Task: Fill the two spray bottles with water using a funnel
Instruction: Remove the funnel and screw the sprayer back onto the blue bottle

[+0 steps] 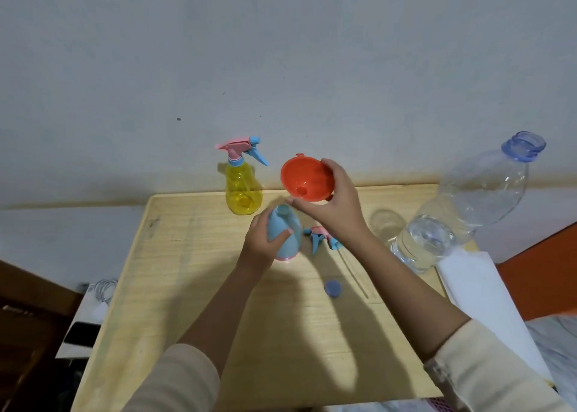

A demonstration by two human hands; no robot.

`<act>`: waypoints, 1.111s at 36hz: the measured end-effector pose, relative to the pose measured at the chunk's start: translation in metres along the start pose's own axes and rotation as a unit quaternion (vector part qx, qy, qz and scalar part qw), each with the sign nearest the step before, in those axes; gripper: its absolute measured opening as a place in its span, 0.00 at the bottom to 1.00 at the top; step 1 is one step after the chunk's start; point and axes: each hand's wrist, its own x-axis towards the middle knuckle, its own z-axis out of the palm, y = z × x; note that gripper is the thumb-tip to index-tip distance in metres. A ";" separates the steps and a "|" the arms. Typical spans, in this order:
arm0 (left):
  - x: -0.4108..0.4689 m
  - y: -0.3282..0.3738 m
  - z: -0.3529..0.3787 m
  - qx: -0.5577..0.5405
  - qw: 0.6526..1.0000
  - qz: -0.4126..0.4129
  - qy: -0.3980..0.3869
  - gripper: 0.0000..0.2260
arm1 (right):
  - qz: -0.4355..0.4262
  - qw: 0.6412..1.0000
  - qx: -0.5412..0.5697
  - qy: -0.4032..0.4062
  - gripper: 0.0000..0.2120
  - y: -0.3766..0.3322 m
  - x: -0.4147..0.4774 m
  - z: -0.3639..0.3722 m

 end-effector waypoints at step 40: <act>-0.008 -0.018 -0.003 0.029 1.000 0.008 0.005 0.29 | 0.063 0.977 -0.199 -0.040 0.15 0.118 -0.053 0.006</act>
